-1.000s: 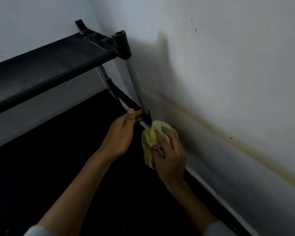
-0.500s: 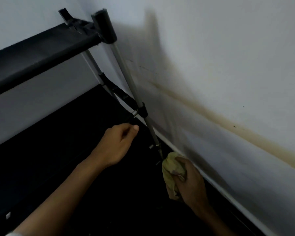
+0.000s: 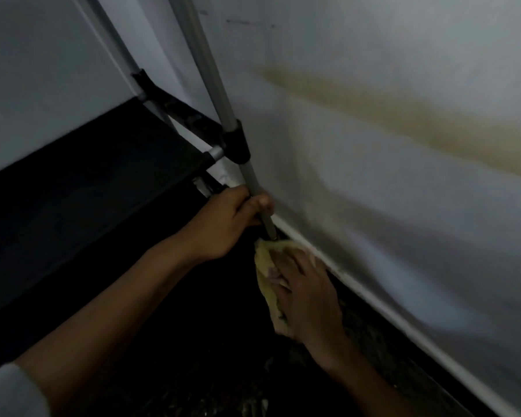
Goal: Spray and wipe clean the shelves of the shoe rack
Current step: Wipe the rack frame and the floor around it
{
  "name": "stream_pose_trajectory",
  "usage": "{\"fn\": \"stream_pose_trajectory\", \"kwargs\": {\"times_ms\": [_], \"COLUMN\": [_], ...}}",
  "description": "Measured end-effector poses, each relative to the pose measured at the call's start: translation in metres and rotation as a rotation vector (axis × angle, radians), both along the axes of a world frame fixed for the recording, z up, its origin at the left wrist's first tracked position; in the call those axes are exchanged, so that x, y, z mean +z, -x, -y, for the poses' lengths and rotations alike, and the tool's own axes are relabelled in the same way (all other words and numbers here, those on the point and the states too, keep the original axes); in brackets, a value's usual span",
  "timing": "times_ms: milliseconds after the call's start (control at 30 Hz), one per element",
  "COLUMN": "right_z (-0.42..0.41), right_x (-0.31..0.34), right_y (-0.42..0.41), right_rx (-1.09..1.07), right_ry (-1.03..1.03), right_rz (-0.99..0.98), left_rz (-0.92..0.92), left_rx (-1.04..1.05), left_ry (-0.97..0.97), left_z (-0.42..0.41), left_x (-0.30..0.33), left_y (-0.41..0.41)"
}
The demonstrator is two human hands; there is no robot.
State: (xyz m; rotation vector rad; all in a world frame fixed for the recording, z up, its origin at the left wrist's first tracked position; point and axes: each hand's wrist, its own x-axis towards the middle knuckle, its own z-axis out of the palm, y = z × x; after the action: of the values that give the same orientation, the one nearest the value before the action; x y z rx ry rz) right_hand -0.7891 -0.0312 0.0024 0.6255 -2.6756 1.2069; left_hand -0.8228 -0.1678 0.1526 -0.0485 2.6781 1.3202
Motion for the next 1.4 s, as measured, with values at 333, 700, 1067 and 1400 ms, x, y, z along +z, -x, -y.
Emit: {"fn": "stream_pose_trajectory", "kwargs": {"times_ms": [333, 700, 1067, 1400], "right_z": [-0.01, 0.001, 0.014, -0.056], "right_x": [0.02, 0.038, 0.077, -0.038], "right_y": [-0.018, -0.003, 0.003, -0.043], "right_rx": [-0.052, -0.04, -0.19, -0.001], "right_ry": [0.128, 0.116, -0.348, -0.337], "right_rz": [-0.128, 0.024, 0.165, 0.704], "left_rz": [-0.019, -0.038, -0.059, -0.053], "left_rx": [-0.107, -0.069, -0.094, -0.077], "left_ry": [0.064, 0.064, 0.116, 0.026], "left_z": [0.007, 0.009, 0.008, 0.01], "left_x": [-0.033, -0.038, -0.038, -0.054], "left_y": [-0.002, -0.003, -0.004, -0.003]}}
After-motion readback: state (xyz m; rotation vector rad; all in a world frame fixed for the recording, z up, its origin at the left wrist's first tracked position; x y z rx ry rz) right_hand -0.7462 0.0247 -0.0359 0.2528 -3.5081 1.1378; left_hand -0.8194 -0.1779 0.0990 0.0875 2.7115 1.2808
